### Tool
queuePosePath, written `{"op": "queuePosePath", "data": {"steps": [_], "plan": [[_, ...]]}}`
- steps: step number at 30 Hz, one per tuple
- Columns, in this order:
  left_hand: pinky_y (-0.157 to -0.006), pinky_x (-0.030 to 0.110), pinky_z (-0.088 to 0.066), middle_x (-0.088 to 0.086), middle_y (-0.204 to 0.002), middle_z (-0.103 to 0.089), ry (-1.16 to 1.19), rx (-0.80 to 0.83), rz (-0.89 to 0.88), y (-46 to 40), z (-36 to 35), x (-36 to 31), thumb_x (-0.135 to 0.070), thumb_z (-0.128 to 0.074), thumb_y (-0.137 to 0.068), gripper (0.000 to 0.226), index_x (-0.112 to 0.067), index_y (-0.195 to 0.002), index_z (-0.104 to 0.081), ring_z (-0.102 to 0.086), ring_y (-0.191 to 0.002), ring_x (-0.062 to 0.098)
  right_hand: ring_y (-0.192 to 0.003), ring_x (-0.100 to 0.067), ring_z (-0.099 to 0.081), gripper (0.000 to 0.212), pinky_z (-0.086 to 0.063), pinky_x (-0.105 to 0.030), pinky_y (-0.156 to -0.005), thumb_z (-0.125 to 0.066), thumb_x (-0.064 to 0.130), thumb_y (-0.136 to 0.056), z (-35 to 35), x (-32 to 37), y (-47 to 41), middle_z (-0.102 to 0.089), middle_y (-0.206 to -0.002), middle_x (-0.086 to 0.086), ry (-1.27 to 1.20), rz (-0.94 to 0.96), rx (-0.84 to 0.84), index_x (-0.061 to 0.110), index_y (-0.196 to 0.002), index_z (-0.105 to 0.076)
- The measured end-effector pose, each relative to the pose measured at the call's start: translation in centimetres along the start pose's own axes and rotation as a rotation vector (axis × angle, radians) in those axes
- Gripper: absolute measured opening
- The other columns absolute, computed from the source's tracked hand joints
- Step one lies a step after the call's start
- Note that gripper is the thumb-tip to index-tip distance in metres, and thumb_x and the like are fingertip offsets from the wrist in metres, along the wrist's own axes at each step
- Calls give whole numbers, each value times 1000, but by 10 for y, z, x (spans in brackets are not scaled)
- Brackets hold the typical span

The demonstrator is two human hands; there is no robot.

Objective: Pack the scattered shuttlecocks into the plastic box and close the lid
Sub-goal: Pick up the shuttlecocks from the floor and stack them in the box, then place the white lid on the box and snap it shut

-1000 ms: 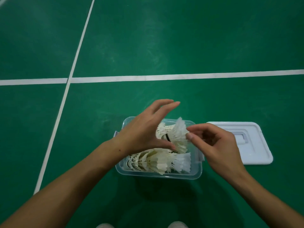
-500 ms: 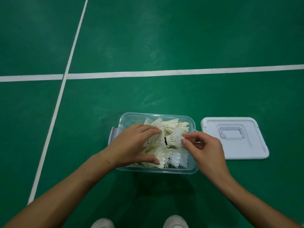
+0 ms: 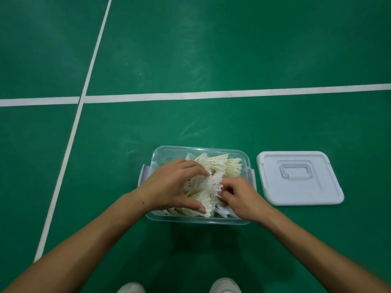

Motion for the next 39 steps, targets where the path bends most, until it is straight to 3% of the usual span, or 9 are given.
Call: {"op": "queuePosePath", "data": {"steps": [3,7,9,12,16,21,27,31,39], "plan": [[-107,39,-48,-19,-146,-57,-21,12,-8,-1,-4,0,-90,-64,-69,91,-38,-143,-56,-51,-130,8,-72,-24,-63,19,-63,-53,-79,-52,-4,-101,-2,1,-10,-67,-82,-23,28,-38,35,-5,-86,-64],[-108,41,-47,-19,-148,-55,-50,22,1,-3,-5,-2,-93,-62,-69,94,-39,-146,-53,-50,-133,8,-70,-23,-64,20,-59,-63,-81,-56,-2,-101,0,-2,-11,-68,-76,-16,-79,-93,-3,-1,-84,-67],[-108,41,-45,-19,-149,-52,-63,15,-4,-4,0,-3,-93,-63,-68,96,-39,-147,-50,-50,-133,8,-74,-20,-66,18,-61,-57,-85,-61,3,-102,8,1,-3,-69,-78,-12,-158,-73,-32,2,-85,-68],[-107,43,-47,-19,-152,-45,-70,6,-12,-3,6,-5,-91,-66,-67,99,-40,-149,-45,-52,-133,9,-93,-16,-77,15,-64,-40,-90,-72,12,-99,24,6,15,-79,-101,-3,-284,-63,-88,20,-110,-76],[-108,41,-48,-15,-153,-43,-110,-43,-32,-7,21,-19,-94,-62,-68,100,-39,-150,-43,-51,-133,12,-95,-19,-79,21,-65,-38,-88,-75,11,-96,45,1,37,-80,-104,-7,-406,-43,-149,16,-116,-75],[-106,36,-49,-13,-144,-51,97,-251,-38,-34,29,-72,-82,-70,-77,90,-32,-149,-47,-51,-129,7,-94,-24,-78,14,-66,-39,-82,-75,10,-96,93,-22,59,-80,-96,-8,-444,-7,-363,12,-109,-76],[-116,34,-40,-12,-153,-43,322,-264,9,-102,-20,-144,-79,-68,-80,98,-30,-158,-33,-42,-140,7,-96,-15,-76,13,-63,-44,-89,-76,17,-95,153,-90,69,-79,-102,5,-308,-20,-602,19,-108,-76],[-121,35,-31,-8,-166,-29,475,-177,112,-144,-75,-183,-76,-67,-82,108,-25,-164,-18,-29,-151,12,-98,-6,-73,17,-58,-39,-98,-75,22,-94,188,-147,70,-78,-103,11,-130,-98,-701,22,-111,-74],[-117,58,-36,21,-165,-24,690,-80,736,-194,-169,-166,-70,-76,-77,123,-17,-162,-5,-26,-151,45,-139,-35,-49,59,-37,-44,-118,-69,36,-97,227,-248,35,-54,-150,-16,248,-424,-590,10,-146,-52]]}}
Point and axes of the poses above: each hand's wrist, its own y-axis away from the middle knuckle, its own z-axis out of the back of the hand, x = y × z, the point moved 4 cm from there along -y, towards the middle knuckle
